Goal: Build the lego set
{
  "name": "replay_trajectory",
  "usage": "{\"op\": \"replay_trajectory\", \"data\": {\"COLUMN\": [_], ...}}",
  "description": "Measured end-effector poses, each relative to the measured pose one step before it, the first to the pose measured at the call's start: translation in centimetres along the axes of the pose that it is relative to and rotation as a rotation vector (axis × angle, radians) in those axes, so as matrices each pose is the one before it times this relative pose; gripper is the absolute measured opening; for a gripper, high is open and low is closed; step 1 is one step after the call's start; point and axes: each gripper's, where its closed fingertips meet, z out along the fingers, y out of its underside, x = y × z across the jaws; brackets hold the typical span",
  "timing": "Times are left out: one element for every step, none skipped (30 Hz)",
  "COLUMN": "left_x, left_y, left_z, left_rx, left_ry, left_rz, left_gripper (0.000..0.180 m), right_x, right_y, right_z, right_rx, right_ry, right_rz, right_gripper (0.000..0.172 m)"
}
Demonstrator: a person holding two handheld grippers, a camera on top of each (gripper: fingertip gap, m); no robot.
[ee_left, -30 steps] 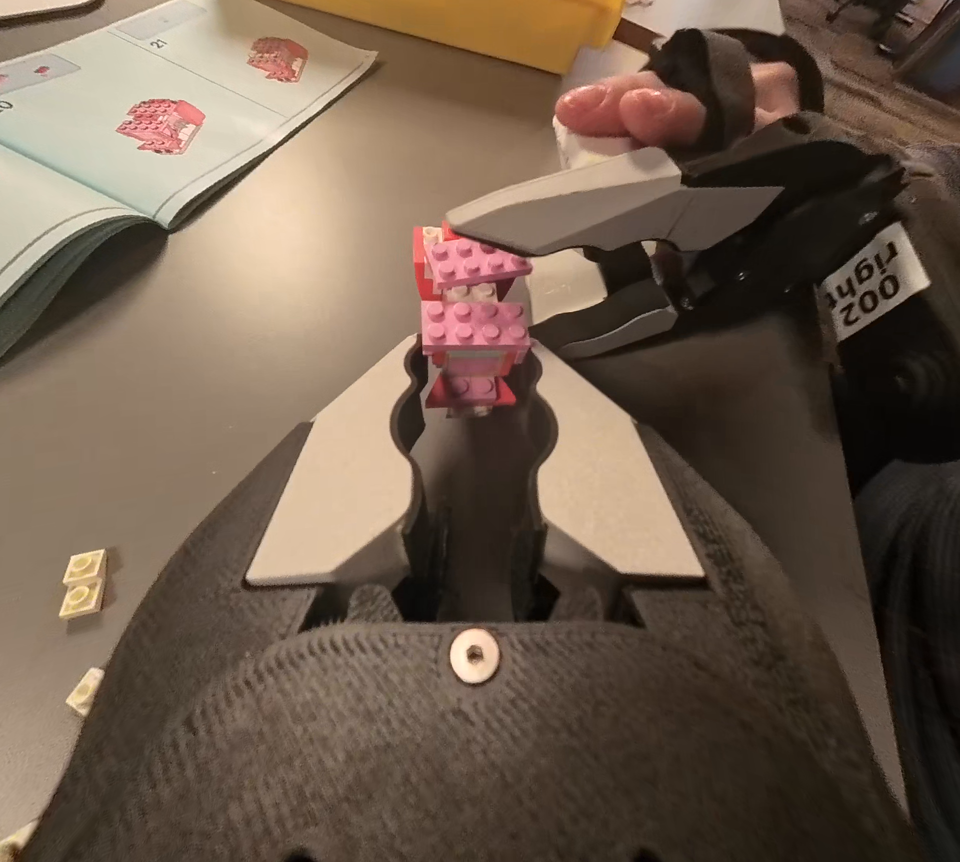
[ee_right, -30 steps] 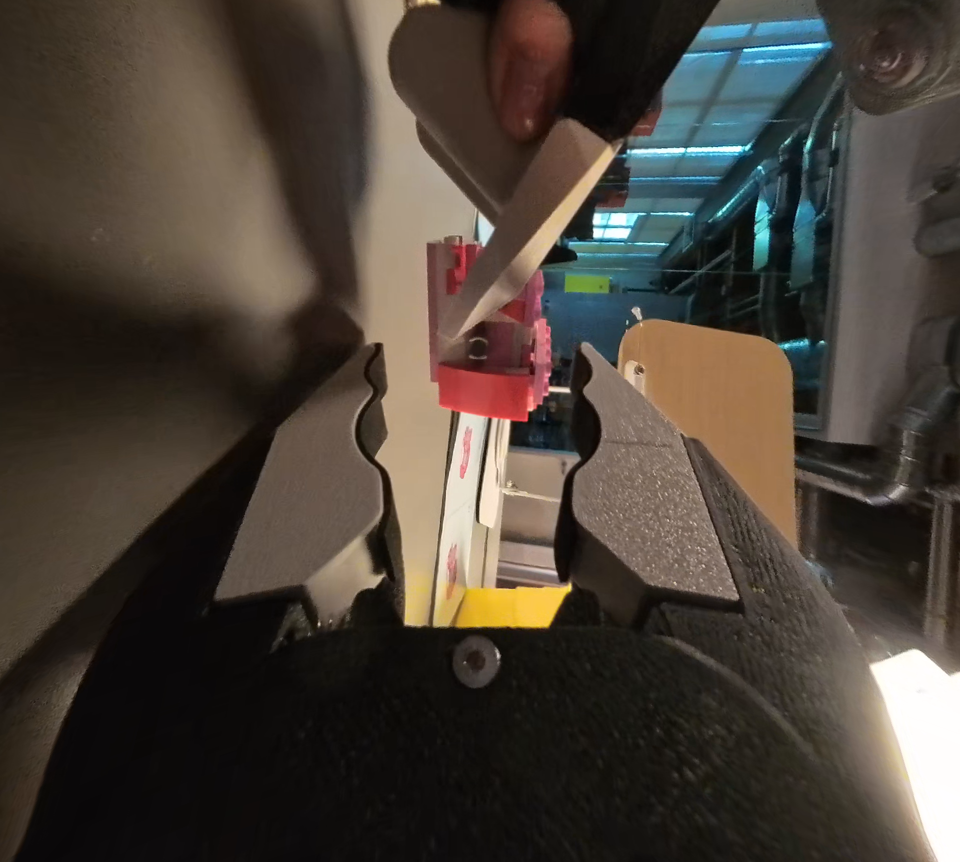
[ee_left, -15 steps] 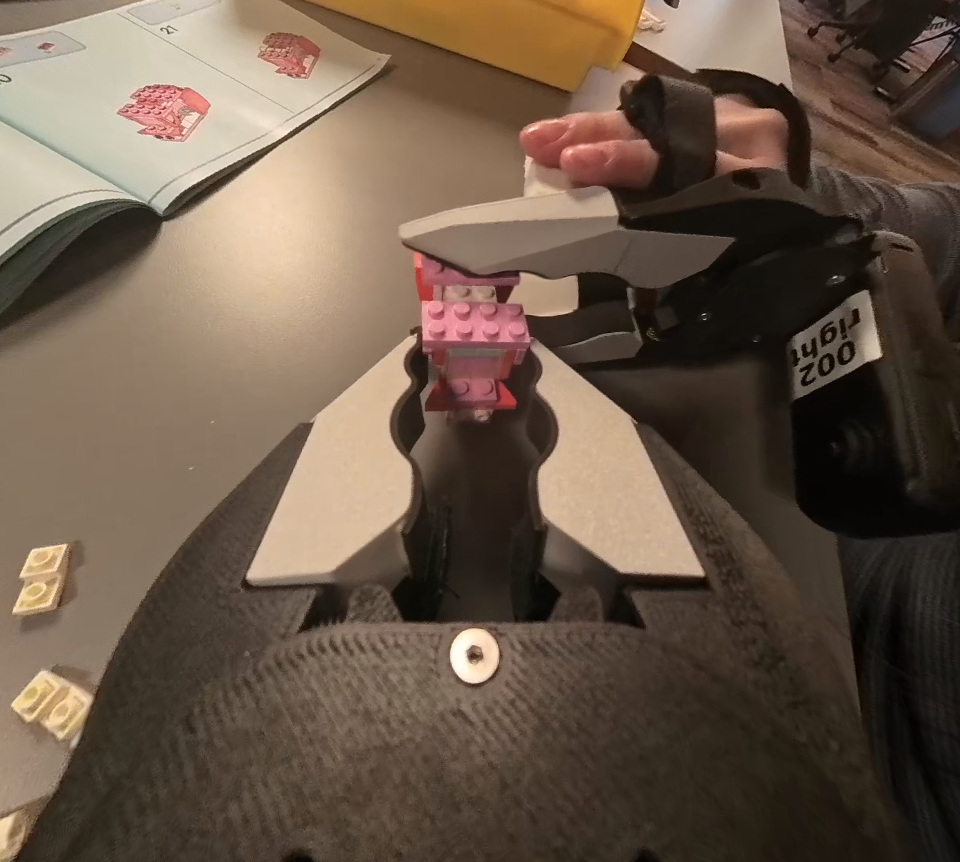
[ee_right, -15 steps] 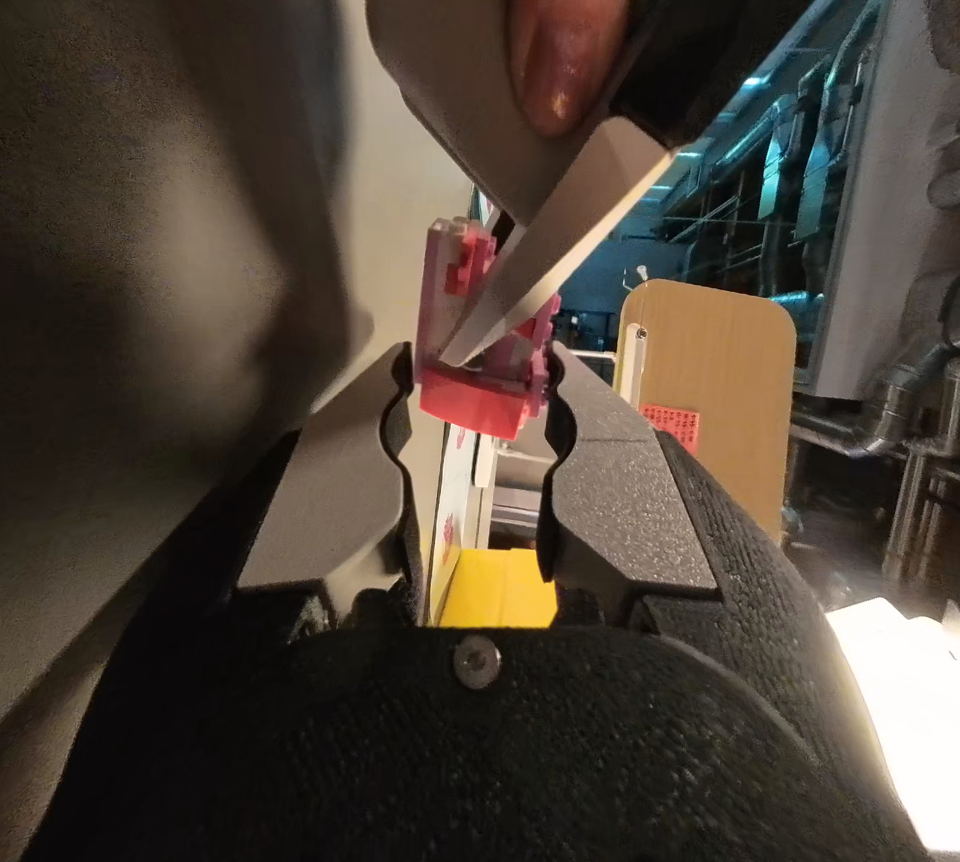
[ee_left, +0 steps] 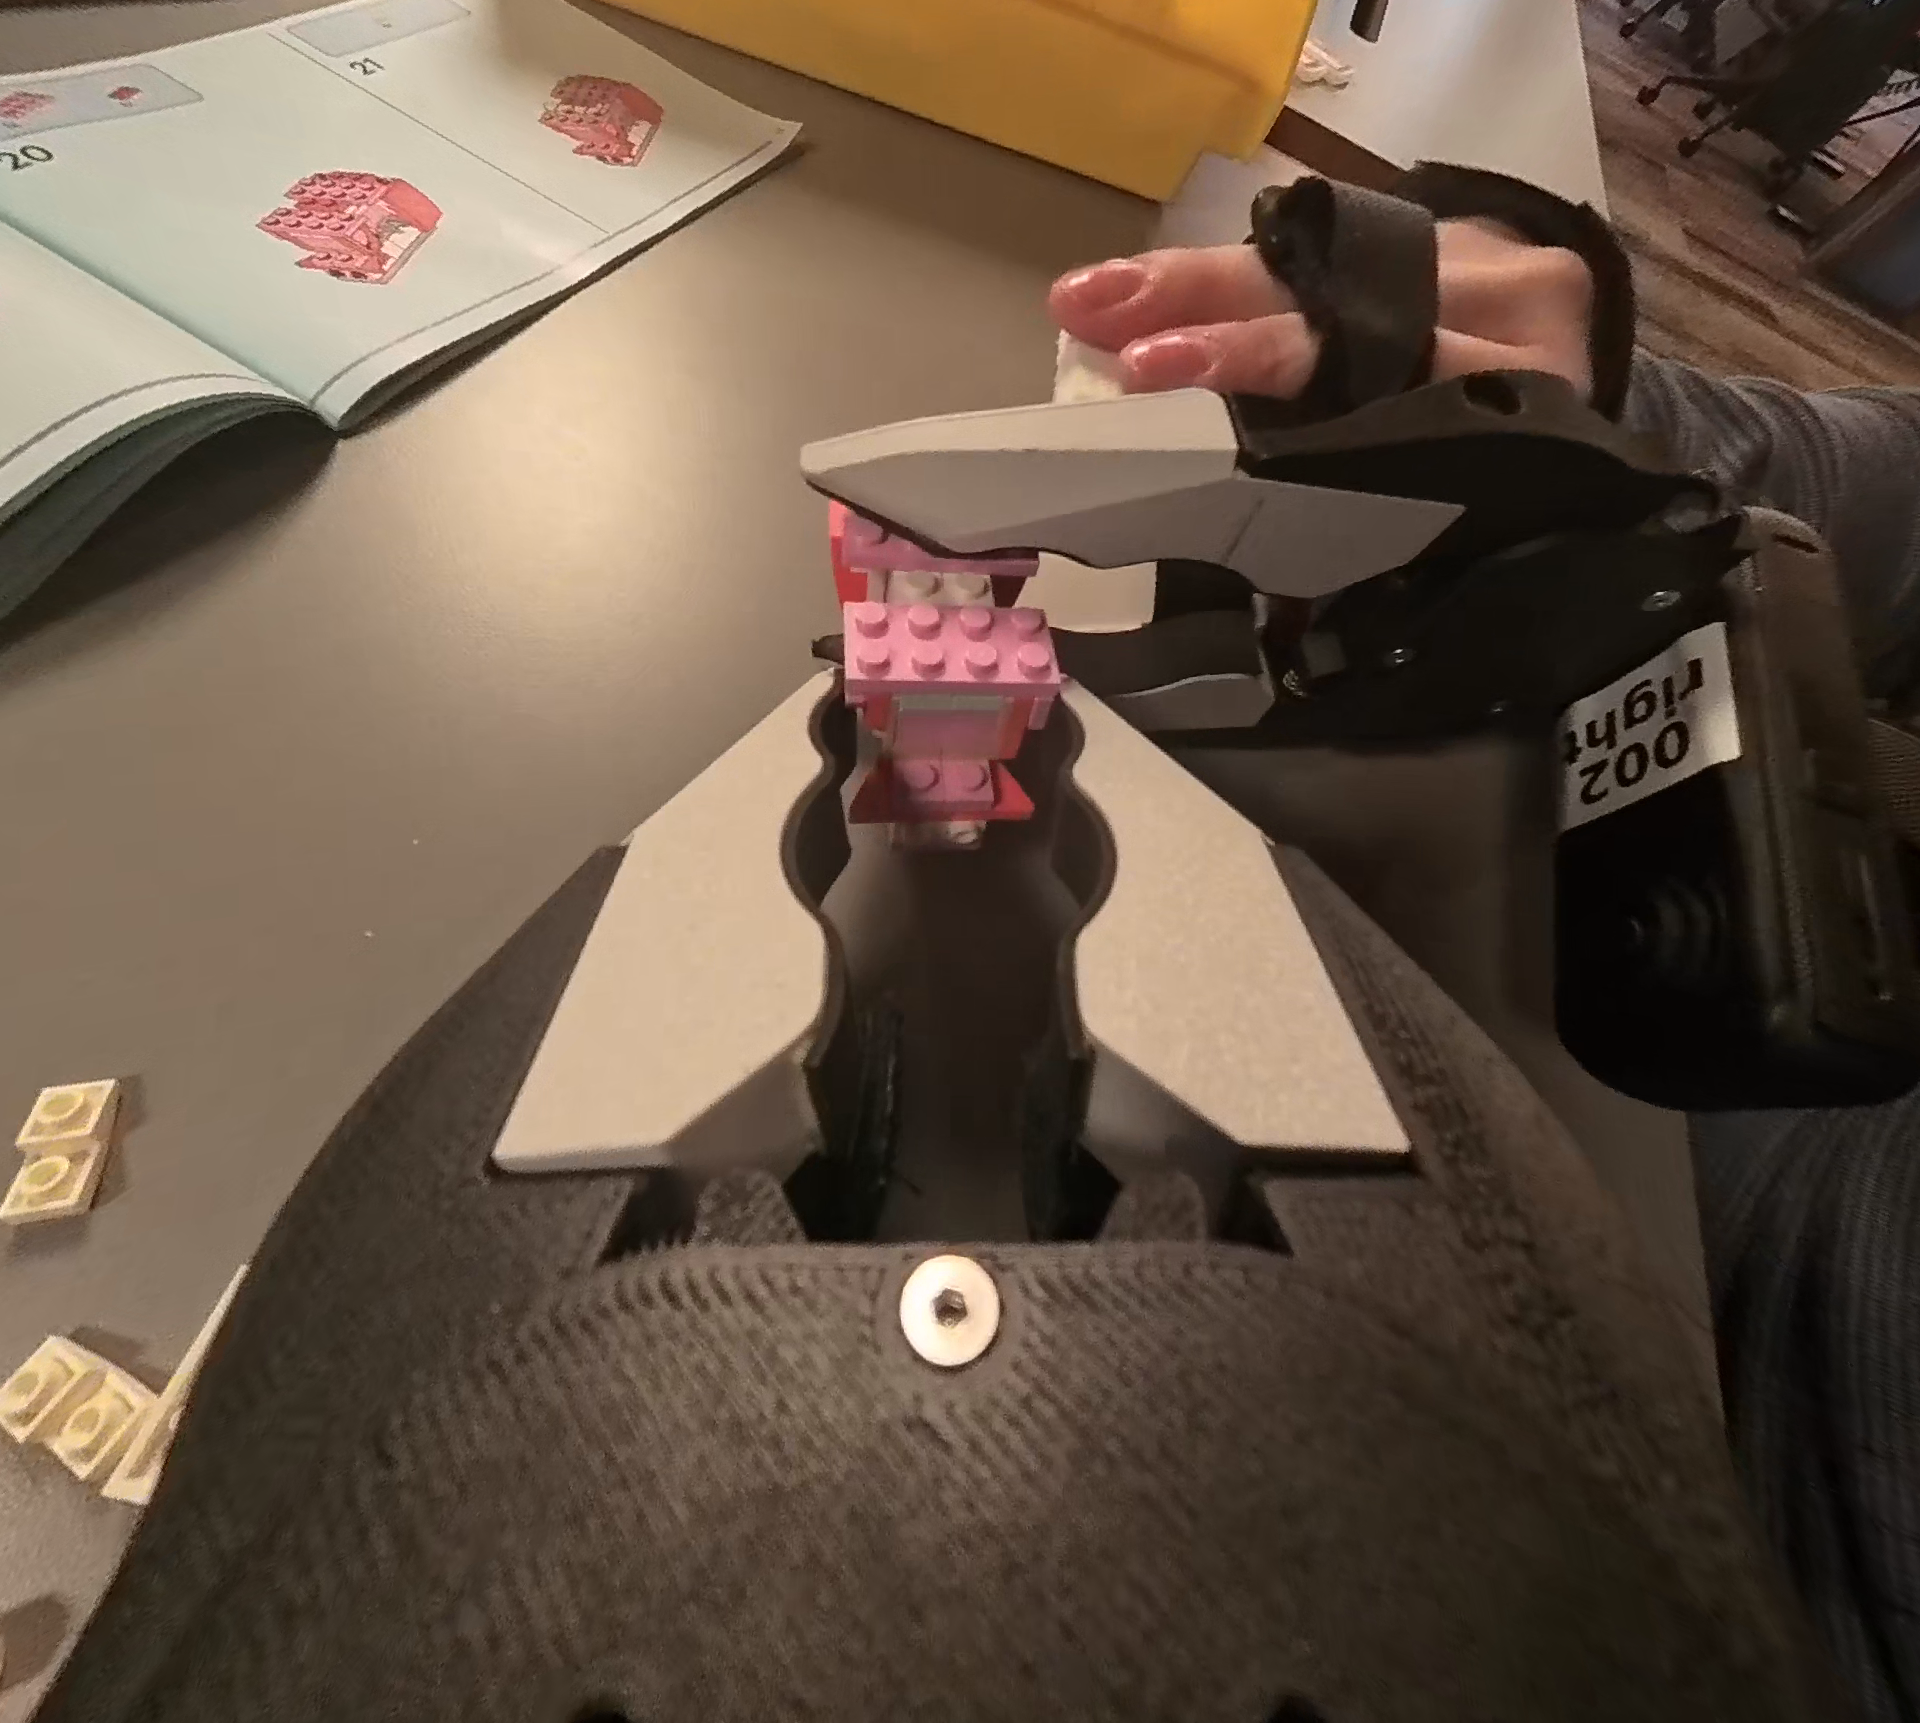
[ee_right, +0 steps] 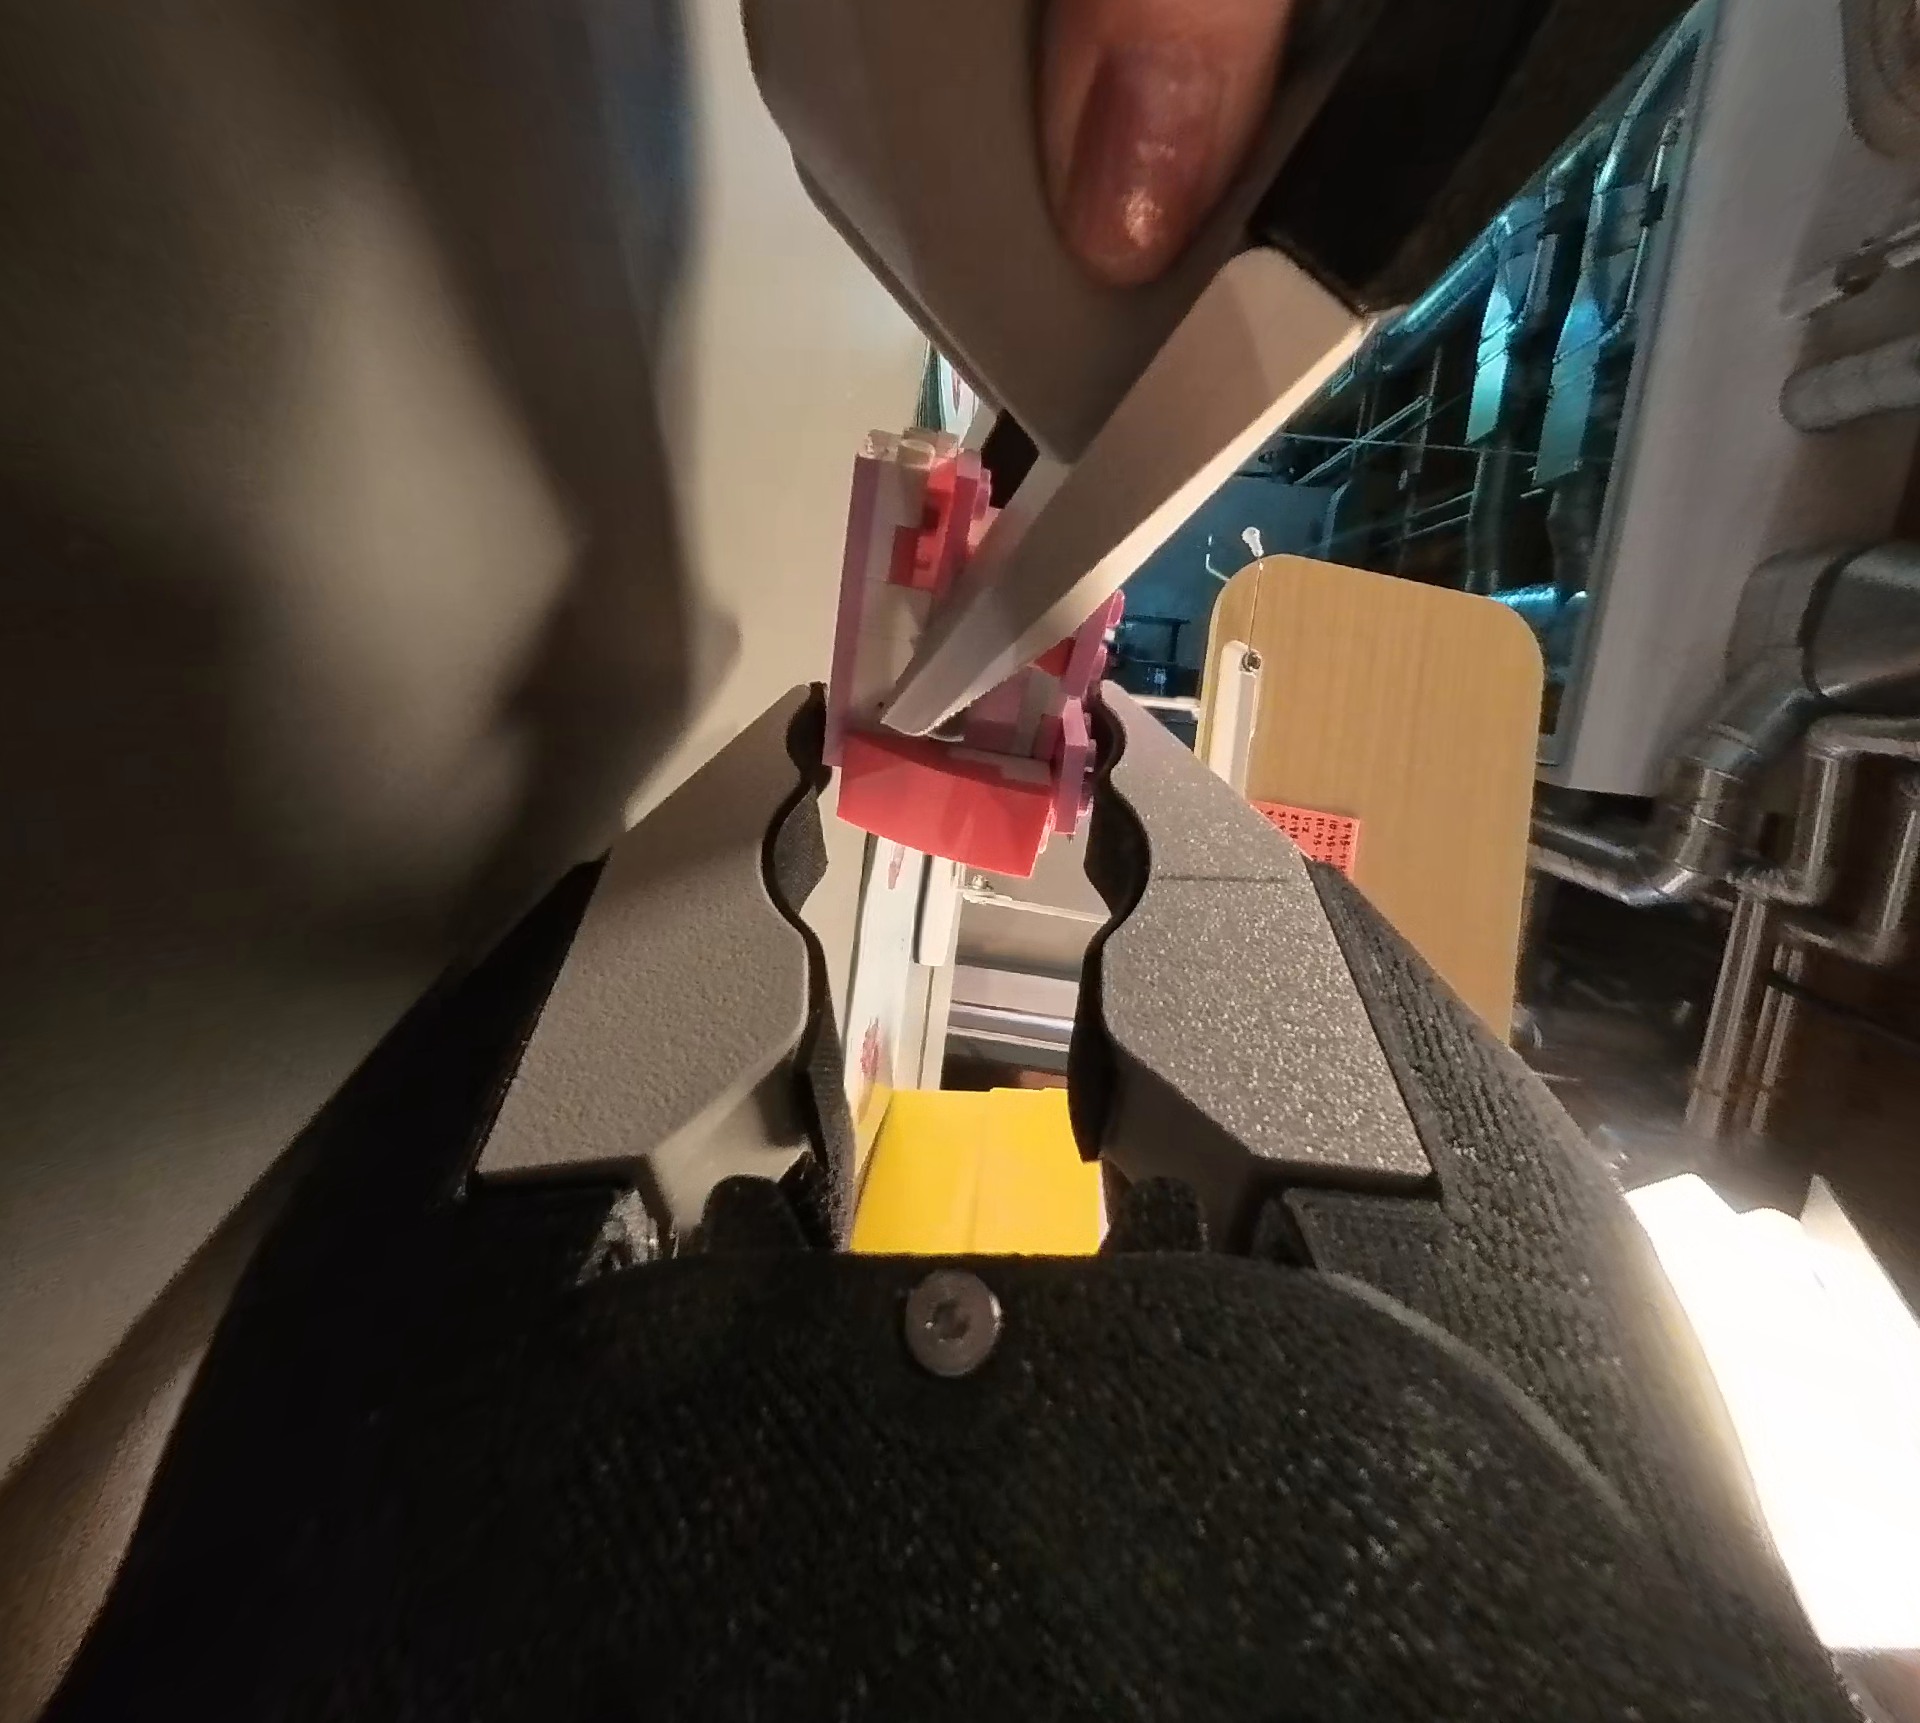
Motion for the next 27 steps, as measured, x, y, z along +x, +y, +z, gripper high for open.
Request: {"op": "replay_trajectory", "data": {"left_x": [0.023,0.013,0.021,0.020,0.020,0.001,0.003,-0.002,-0.018,-0.030,-0.012,-0.018,-0.030,0.043,0.132,0.028,-0.180,-0.249,-0.048,0.017,0.018,-0.008,0.016,0.031,0.021,-0.008,-0.021], "left_y": [0.002,0.029,0.042,0.023,0.022,0.069,0.045,0.048,0.068,0.008,-0.097,-0.207,-0.175,-0.057,0.093,0.119,0.045,-0.040,-0.005,-0.006,-0.002,0.061,0.002,0.003,-0.009,-0.065,-0.161], "left_z": [0.009,0.024,0.029,0.023,0.020,0.031,0.025,0.035,0.052,0.037,-0.014,-0.056,-0.025,0.073,0.127,0.109,0.038,-0.041,-0.054,-0.009,-0.009,0.011,0.005,0.003,0.009,-0.021,-0.063], "left_rx": [-0.0005,-0.0016,-0.0028,-0.0014,-0.0016,-0.0037,-0.0033,-0.0033,-0.0045,-0.0005,0.0072,0.0146,0.0121,0.0034,-0.0081,-0.0091,-0.0041,0.0023,0.0008,0.0003,-0.0002,-0.0040,-0.0007,-0.0005,0.0007,0.0046,0.0107], "left_ry": [-0.0004,-0.0029,-0.0027,-0.0018,-0.0021,-0.0023,-0.0005,-0.0008,-0.0030,-0.0052,-0.0048,-0.0046,-0.0071,-0.0043,0.0013,-0.0047,-0.0176,-0.0184,0.0000,0.0048,0.0033,-0.0017,-0.0046,-0.0020,-0.0013,-0.0037,-0.0018], "left_rz": [0.0022,0.0041,0.0051,0.0034,0.0008,0.0020,-0.0001,-0.0013,-0.0007,0.0005,-0.0007,0.0008,-0.0011,-0.0057,0.0000,0.0065,0.0047,0.0036,0.0049,-0.0051,-0.0011,0.0064,0.0083,0.0061,0.0037,0.0043,0.0026], "left_gripper": [0.035,0.035,0.034,0.035,0.035,0.035,0.035,0.035,0.035,0.035,0.035,0.035,0.038,0.048,0.051,0.048,0.042,0.035,0.034,0.033,0.033,0.033,0.032,0.032,0.032,0.032,0.031], "right_x": [-0.022,-0.032,-0.035,-0.004,-0.022,-0.042,-0.050,-0.059,-0.050,0.012,0.141,0.131,-0.037,-0.003,-0.011,-0.082,-0.003,0.052,0.003,0.031,-0.010,0.022,0.087,0.069,0.067,0.098,0.172], "right_y": [0.014,0.001,0.014,0.022,0.022,0.013,0.016,0.022,0.044,0.030,0.023,-0.030,-0.051,-0.075,-0.026,-0.050,-0.042,-0.068,-0.040,-0.011,-0.002,0.013,0.022,0.024,0.003,-0.004,-0.021], "right_z": [-0.029,-0.029,-0.035,-0.026,-0.018,-0.011,-0.013,-0.003,0.020,0.019,0.012,0.007,0.058,0.036,0.022,0.006,-0.026,-0.052,-0.008,0.008,-0.006,-0.016,-0.041,-0.049,-0.015,0.022,0.032], "right_rx": [0.0009,0.0009,-0.0001,-0.0032,-0.0037,-0.0020,-0.0007,-0.0010,-0.0013,-0.0002,0.0001,0.0008,0.0016,0.0038,-0.0001,0.0024,0.0021,0.0026,0.0005,0.0008,-0.0013,-0.0022,-0.0030,-0.0029,-0.0008,0.0029,0.0071], "right_ry": [-0.0029,-0.0037,-0.0037,-0.0010,-0.0018,-0.0030,-0.0035,-0.0048,-0.0042,-0.0017,0.0040,0.0015,-0.0095,-0.0035,-0.0015,-0.0057,-0.0017,0.0002,-0.0025,0.0015,-0.0008,0.0026,0.0076,0.0071,0.0059,0.0029,0.0064], "right_rz": [0.0007,0.0022,0.0010,-0.0028,-0.0043,-0.0013,-0.0001,0.0003,0.0023,0.0054,0.0112,0.0193,0.0238,0.0141,0.0048,0.0088,0.0103,0.0081,0.0042,-0.0028,-0.0060,-0.0112,-0.0182,-0.0167,-0.0066,0.0049,0.0141], "right_gripper": [0.048,0.048,0.047,0.047,0.047,0.047,0.046,0.046,0.046,0.046,0.046,0.046,0.046,0.046,0.046,0.046,0.046,0.046,0.046,0.046,0.046,0.046,0.046,0.046,0.046,0.045,0.046]}}
